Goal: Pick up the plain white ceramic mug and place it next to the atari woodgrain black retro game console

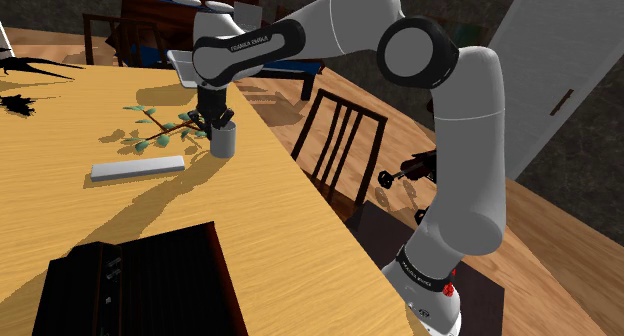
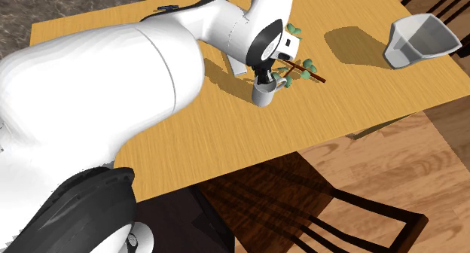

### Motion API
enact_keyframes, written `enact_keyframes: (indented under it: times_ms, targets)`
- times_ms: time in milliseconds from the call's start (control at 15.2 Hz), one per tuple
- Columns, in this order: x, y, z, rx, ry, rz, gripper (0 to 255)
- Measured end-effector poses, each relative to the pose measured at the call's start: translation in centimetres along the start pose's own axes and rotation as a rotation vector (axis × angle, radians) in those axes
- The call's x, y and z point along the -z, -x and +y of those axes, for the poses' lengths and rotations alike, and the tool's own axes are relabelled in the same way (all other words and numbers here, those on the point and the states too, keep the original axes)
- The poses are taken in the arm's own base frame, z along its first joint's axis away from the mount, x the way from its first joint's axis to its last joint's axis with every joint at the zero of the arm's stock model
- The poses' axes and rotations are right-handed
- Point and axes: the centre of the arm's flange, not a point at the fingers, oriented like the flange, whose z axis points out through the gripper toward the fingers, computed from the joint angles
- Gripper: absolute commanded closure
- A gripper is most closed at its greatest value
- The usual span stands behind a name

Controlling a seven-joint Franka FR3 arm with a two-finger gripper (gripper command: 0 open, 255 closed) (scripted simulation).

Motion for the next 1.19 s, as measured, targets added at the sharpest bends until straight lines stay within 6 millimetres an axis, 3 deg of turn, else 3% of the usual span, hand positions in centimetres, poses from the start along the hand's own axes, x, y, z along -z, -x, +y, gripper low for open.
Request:
enact_keyframes:
  times_ms: [264, 1188]
  targets:
    - [0.6, 0.0, 0.0, 0.000, 0.000, 0.000, 255]
    - [7.7, -0.3, 0.0, 0.000, 0.000, 0.000, 255]
